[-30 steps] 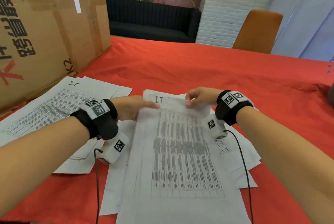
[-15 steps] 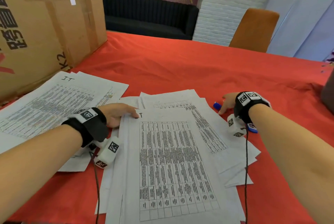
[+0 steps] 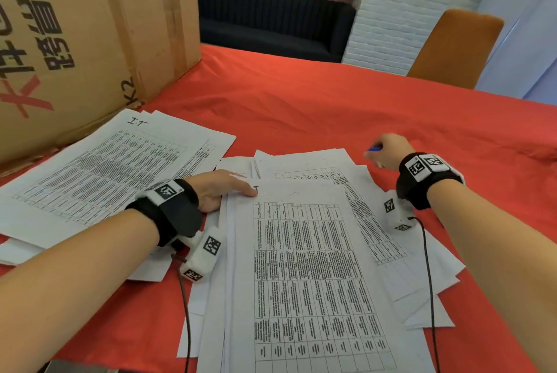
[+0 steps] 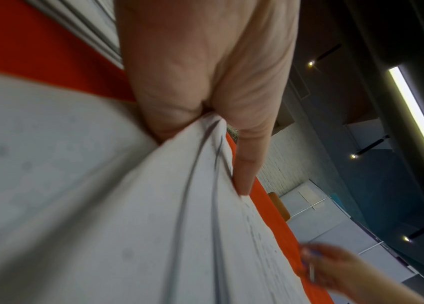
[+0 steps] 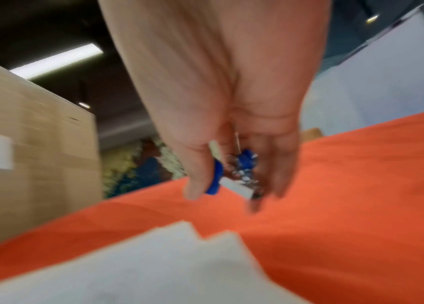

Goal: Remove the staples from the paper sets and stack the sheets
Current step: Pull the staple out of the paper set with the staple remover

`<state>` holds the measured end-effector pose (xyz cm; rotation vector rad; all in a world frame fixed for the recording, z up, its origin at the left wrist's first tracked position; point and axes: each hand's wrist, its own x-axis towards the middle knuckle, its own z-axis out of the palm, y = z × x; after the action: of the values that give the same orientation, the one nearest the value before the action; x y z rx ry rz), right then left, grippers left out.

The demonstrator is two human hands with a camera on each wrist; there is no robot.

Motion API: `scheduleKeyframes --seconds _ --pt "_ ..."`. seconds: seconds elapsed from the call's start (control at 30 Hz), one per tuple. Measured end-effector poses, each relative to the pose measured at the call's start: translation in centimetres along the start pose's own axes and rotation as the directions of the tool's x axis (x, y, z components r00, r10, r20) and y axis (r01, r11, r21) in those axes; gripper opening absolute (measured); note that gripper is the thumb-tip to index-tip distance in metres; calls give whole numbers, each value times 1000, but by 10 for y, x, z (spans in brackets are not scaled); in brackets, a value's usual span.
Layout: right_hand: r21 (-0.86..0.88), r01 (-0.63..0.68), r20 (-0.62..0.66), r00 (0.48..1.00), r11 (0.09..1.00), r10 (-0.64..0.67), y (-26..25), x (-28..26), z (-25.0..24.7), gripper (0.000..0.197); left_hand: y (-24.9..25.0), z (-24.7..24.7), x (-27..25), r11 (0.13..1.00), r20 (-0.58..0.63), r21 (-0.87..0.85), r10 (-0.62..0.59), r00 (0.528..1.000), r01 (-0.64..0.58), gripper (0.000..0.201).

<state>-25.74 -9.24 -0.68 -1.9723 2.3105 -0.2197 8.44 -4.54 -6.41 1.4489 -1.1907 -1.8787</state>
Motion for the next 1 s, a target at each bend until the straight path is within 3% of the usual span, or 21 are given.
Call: scheduleKeyframes --seconds 0.07,0.17,0.3,0.4,0.57,1.0 --pt "182 217 -24 976 959 -217 -35 -12 -6 9 1 0 1 1000 5 3 -1 1000 1 30" --pt "260 438 65 881 861 -468 -93 -40 -5 39 2 1 1 1000 4 0 -6 1000 6 28" --pt "36 639 238 742 769 -627 -145 -69 16 49 3 3 0 1000 -15 9 -26 1000 27 30" --pt "-99 705 296 695 702 -656 -157 -75 28 46 3 2 -1 999 -29 -2 -39 999 39 37" --pt "-170 747 359 655 643 -666 -169 -83 34 40 2 1 1 999 -39 -6 -51 998 51 44" --pt "-377 738 455 674 560 -582 -193 -100 32 25 3 -5 4 992 -6 -37 -117 993 117 38"
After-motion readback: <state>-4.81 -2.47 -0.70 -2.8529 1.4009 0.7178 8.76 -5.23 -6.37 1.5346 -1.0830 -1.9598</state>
